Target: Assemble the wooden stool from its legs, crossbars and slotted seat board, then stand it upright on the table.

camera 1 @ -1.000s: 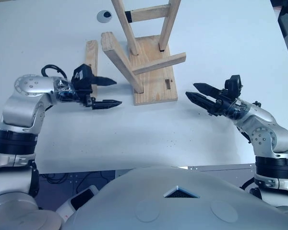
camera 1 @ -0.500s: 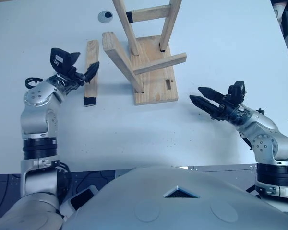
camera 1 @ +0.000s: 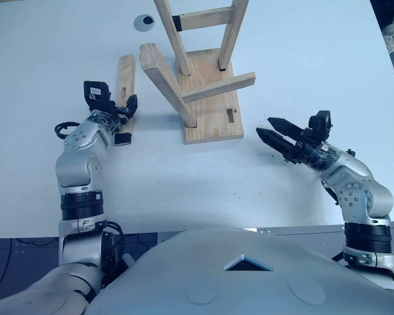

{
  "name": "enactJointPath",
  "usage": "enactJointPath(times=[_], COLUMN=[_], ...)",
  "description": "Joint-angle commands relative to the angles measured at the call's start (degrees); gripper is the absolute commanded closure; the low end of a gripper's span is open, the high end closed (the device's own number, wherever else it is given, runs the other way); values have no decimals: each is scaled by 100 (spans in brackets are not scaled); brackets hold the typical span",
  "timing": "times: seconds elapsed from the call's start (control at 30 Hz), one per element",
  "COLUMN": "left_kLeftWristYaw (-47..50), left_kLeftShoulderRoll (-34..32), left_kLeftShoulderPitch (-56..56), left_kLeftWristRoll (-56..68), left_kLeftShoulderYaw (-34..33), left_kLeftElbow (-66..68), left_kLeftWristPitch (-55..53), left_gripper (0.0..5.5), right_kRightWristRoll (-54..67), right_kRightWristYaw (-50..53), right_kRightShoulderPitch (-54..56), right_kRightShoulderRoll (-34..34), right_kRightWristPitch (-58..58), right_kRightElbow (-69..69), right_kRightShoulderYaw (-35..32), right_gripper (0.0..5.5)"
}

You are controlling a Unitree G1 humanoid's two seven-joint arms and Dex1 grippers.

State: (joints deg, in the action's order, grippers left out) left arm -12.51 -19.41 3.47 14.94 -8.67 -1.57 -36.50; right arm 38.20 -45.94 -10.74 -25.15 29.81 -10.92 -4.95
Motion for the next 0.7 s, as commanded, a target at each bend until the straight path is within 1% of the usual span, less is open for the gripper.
enactJointPath(times=[0.03,0.1,0.17,0.3,0.47,0.63,0.7], left_kLeftWristYaw=[64,21,-24,-148,-312,-414,-408], left_kLeftShoulderRoll=[60,33,-21,-277,-425,-474,-288], left_kLeftShoulderPitch=[17,-3,-32,-80,-131,-85,282], left_kLeftWristRoll=[115,125,103,-180,-386,-460,-131], left_kLeftShoulderYaw=[-85,-60,-30,180,360,326,-90], left_kLeftElbow=[-80,-124,-181,-162,-49,96,204], left_kLeftWristPitch=[-547,-700,-791,-647,-371,-94,278], left_gripper=[175,175,200,268,344,351,351], right_kRightWristRoll=[-4,-7,-8,123,354,380,445], right_kRightWristYaw=[73,78,88,205,297,339,366], right_kRightShoulderPitch=[-19,-27,-22,1,76,133,188], right_kRightShoulderRoll=[95,104,115,198,357,340,345], right_kRightWristPitch=[-26,-38,-46,-9,77,113,146], right_kRightElbow=[-16,-6,4,29,58,92,104], right_kRightShoulderYaw=[-35,-33,-31,-156,-380,-407,-468], right_gripper=[219,219,219,219,219,219,219])
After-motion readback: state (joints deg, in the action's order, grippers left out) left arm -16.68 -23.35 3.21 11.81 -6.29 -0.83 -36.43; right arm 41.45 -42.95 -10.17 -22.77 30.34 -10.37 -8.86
